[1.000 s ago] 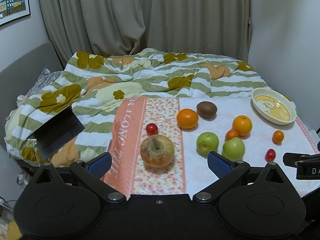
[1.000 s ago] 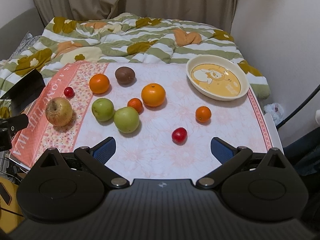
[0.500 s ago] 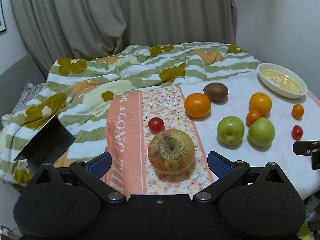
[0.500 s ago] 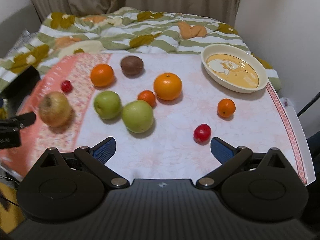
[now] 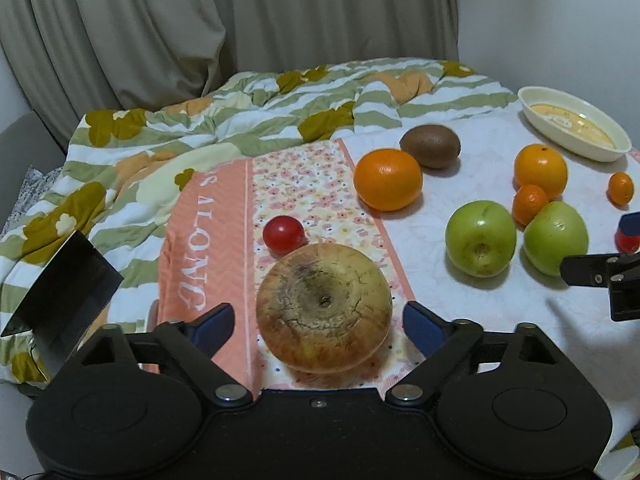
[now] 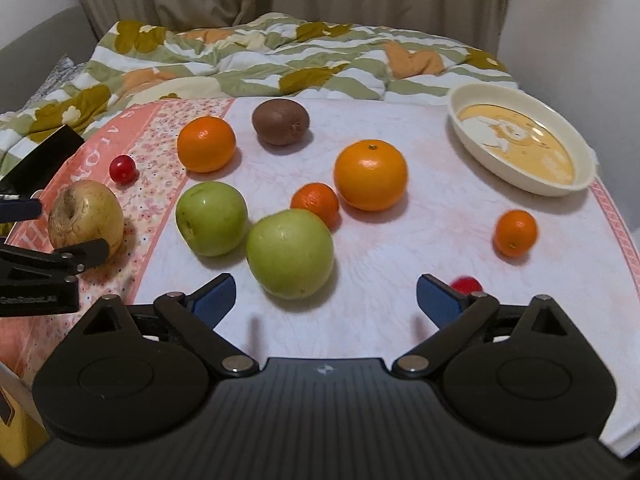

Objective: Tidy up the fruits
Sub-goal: 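Grasp the wrinkled apple with the left tool while the right tool grasps a green apple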

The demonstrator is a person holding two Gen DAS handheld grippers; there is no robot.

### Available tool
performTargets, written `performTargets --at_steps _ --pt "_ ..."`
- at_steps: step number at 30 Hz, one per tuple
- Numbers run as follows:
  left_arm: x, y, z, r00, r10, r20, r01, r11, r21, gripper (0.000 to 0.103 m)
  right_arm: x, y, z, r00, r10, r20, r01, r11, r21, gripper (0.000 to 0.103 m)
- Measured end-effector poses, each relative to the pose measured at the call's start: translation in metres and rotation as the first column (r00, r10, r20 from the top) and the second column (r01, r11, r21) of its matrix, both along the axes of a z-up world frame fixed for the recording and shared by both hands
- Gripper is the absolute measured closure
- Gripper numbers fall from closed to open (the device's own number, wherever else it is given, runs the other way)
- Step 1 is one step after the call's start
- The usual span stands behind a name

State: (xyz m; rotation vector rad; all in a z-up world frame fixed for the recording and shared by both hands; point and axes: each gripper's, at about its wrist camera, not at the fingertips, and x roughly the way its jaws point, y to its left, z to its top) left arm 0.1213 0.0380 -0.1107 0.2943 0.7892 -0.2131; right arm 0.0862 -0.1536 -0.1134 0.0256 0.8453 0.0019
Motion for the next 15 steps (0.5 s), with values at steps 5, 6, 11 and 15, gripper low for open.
performTargets --at_steps 5,6,11,15 --pt "0.005 -0.004 -0.004 1.0 0.013 -0.023 -0.013 1.0 -0.001 0.022 0.015 0.0 -0.007 0.999 0.046 -0.02 -0.046 0.999 0.009 0.004" --pt "0.007 -0.004 -0.004 1.0 0.017 -0.023 -0.017 1.0 0.001 0.023 0.017 0.0 -0.007 0.998 0.053 -0.021 -0.053 0.998 0.014 0.006" --pt "0.008 -0.004 -0.003 0.999 0.033 -0.027 -0.033 0.999 -0.003 0.024 0.024 0.001 -0.01 0.996 0.083 -0.031 -0.082 0.996 0.026 0.012" --pt "0.008 -0.004 -0.003 0.999 0.044 -0.031 -0.045 0.999 -0.01 0.024 0.027 0.002 -0.011 0.993 0.11 -0.04 -0.108 0.994 0.031 0.017"
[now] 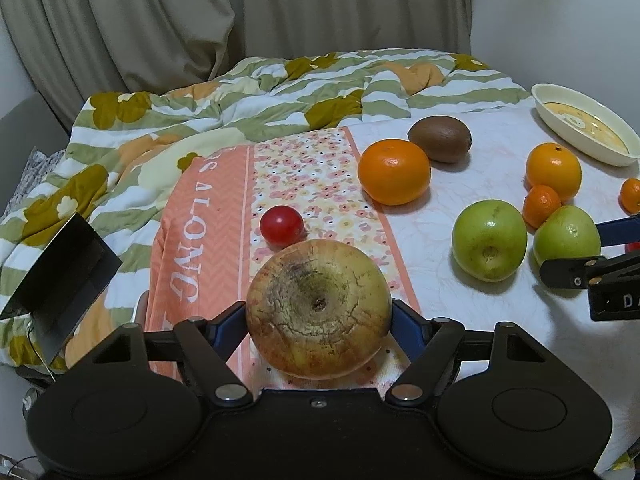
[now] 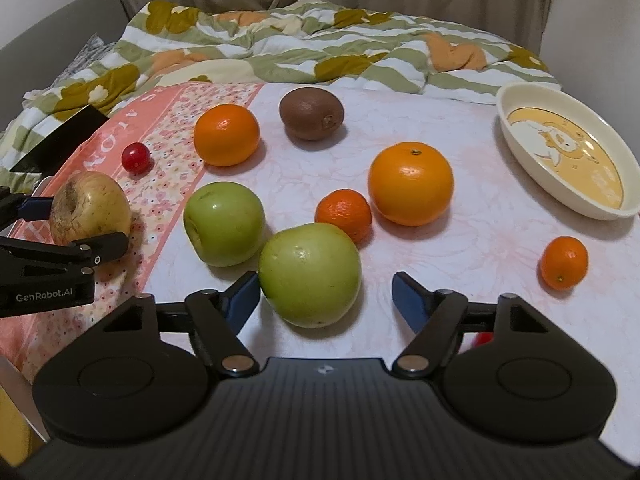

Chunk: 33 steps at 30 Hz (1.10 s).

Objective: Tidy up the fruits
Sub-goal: 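Grasp the wrinkled apple with the left tool while the right tool grasps a green apple, then carry the wrinkled apple and green apple to the cream bowl with both tools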

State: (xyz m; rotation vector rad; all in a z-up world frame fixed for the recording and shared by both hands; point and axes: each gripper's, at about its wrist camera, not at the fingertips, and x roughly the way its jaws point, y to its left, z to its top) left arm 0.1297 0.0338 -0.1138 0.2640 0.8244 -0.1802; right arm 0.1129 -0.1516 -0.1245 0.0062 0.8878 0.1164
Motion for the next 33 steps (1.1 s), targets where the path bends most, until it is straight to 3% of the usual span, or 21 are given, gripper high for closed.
performTargets --at_steps 8,12,24,33 --pt "-0.004 0.004 0.002 1.0 0.013 -0.003 -0.013 1.0 -0.022 0.024 0.003 0.004 0.0 0.999 0.045 0.012 -0.044 0.999 -0.006 0.019" --pt "-0.006 0.006 0.003 1.0 0.018 -0.007 -0.018 0.999 -0.031 0.024 0.006 0.008 -0.001 0.998 0.06 0.014 -0.06 0.998 -0.03 0.032" --pt "-0.031 0.012 0.017 1.0 0.01 0.029 -0.008 0.998 -0.062 0.024 -0.015 0.009 0.008 0.999 0.025 0.026 -0.025 1.0 -0.011 0.032" --pt "-0.054 0.004 0.053 0.996 -0.039 0.077 0.047 0.994 -0.102 0.024 -0.05 -0.005 0.044 0.996 -0.052 0.074 0.05 0.998 0.031 0.032"
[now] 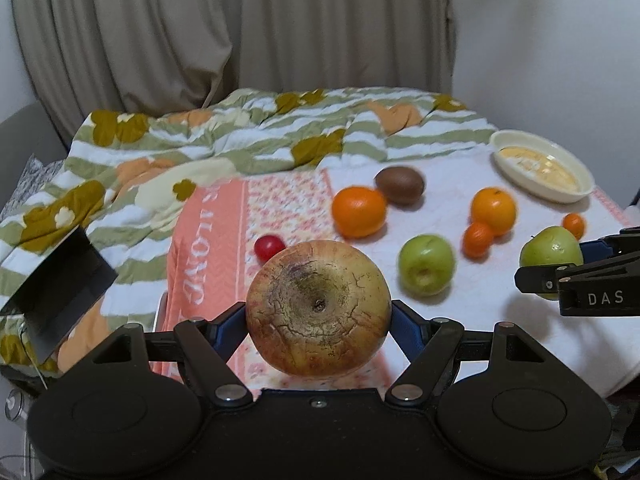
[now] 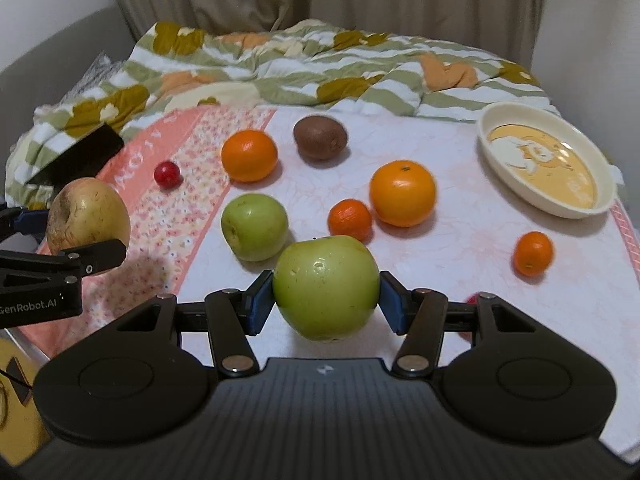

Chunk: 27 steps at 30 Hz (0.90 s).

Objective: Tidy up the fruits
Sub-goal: 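Carry the wrinkled apple and green apple to the cream bowl with both tools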

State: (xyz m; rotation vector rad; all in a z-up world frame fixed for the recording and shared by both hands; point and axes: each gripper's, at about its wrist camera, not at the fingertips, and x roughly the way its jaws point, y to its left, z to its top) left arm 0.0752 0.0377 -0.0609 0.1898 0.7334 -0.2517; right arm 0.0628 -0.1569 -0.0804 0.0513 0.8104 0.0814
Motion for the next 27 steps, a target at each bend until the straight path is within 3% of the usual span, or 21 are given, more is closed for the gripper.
performTargets --at_steps 8,16,27 --pt "-0.019 -0.035 0.039 0.999 -0.012 0.045 0.014 0.999 -0.029 0.024 -0.027 -0.046 0.038 0.998 -0.048 0.049 0.047 0.999 0.018 0.032" --pt "-0.028 -0.098 0.064 0.996 0.053 0.074 -0.049 0.997 -0.056 0.024 -0.038 -0.123 0.065 0.997 -0.014 0.072 0.012 1.0 0.024 0.032" --pt "0.0 -0.197 0.073 0.993 0.082 0.083 -0.073 0.991 -0.108 0.024 -0.005 -0.233 0.08 0.994 0.036 0.104 -0.035 0.999 -0.017 0.032"
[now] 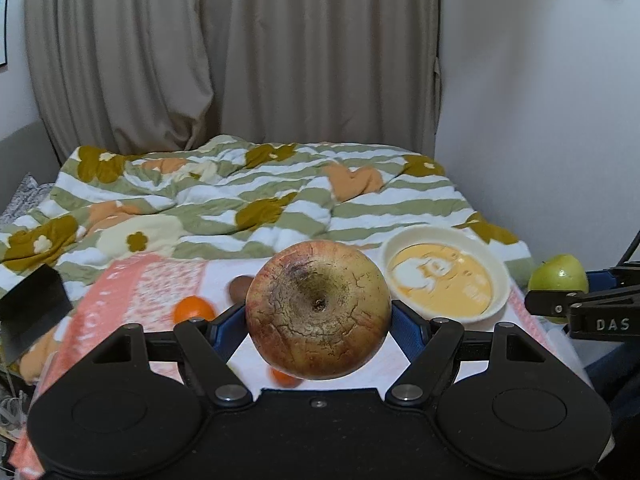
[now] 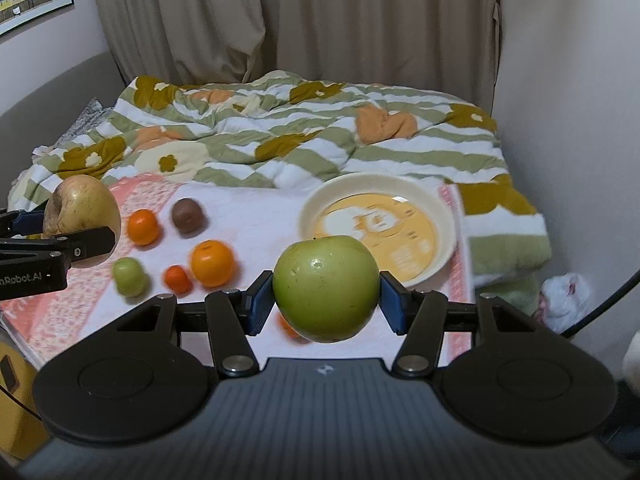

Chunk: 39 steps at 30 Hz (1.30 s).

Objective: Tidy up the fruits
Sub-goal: 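Carry the wrinkled apple and green apple to the cream bowl with both tools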

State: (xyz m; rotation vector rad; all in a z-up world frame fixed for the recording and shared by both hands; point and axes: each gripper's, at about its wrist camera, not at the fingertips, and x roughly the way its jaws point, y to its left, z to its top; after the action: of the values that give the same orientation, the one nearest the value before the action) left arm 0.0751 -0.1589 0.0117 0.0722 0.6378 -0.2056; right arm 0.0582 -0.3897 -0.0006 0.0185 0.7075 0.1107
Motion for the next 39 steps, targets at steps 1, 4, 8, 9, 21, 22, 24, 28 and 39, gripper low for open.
performTargets --at_steps 1,4,8,9,21,22,24,28,39 --pt "0.006 -0.009 0.0 1.0 -0.007 -0.004 0.007 1.0 -0.004 0.024 0.005 -0.009 -0.002 1.0 0.003 0.004 -0.003 1.0 -0.004 0.032" --pt "0.021 -0.031 0.0 1.0 -0.028 -0.01 0.028 1.0 -0.008 0.024 0.021 -0.028 -0.009 1.0 -0.001 -0.007 0.001 1.0 -0.01 0.032" --pt "0.046 -0.058 -0.005 0.998 -0.052 -0.027 0.052 0.999 -0.001 0.024 0.043 -0.053 -0.016 1.0 -0.016 -0.022 0.016 1.0 0.014 0.032" --pt "0.054 -0.064 -0.007 0.998 -0.061 -0.033 0.061 0.998 -0.001 0.024 0.049 -0.058 -0.017 1.0 -0.018 -0.022 0.019 1.0 0.016 0.032" --pt "0.14 -0.127 -0.045 0.982 -0.167 -0.092 0.172 0.984 0.054 0.024 0.126 -0.097 -0.038 0.997 -0.074 -0.034 0.075 0.996 0.04 0.032" --pt "0.147 -0.131 -0.05 0.979 -0.177 -0.099 0.184 0.981 0.06 0.024 0.131 -0.099 -0.04 0.996 -0.076 -0.038 0.078 0.996 0.037 0.032" --pt "0.158 -0.14 -0.058 0.974 -0.195 -0.112 0.204 0.976 0.071 0.024 0.142 -0.102 -0.045 0.995 -0.084 -0.049 0.086 0.996 0.037 0.032" --pt "0.181 -0.153 -0.076 0.962 -0.233 -0.143 0.246 0.966 0.08 0.024 0.155 -0.109 -0.052 0.992 -0.11 -0.065 0.112 0.993 0.037 0.032" --pt "0.21 -0.179 -0.115 0.932 -0.32 -0.168 0.346 0.924 0.163 0.024 0.171 -0.125 -0.067 0.977 -0.188 -0.104 0.192 0.981 0.029 0.032"
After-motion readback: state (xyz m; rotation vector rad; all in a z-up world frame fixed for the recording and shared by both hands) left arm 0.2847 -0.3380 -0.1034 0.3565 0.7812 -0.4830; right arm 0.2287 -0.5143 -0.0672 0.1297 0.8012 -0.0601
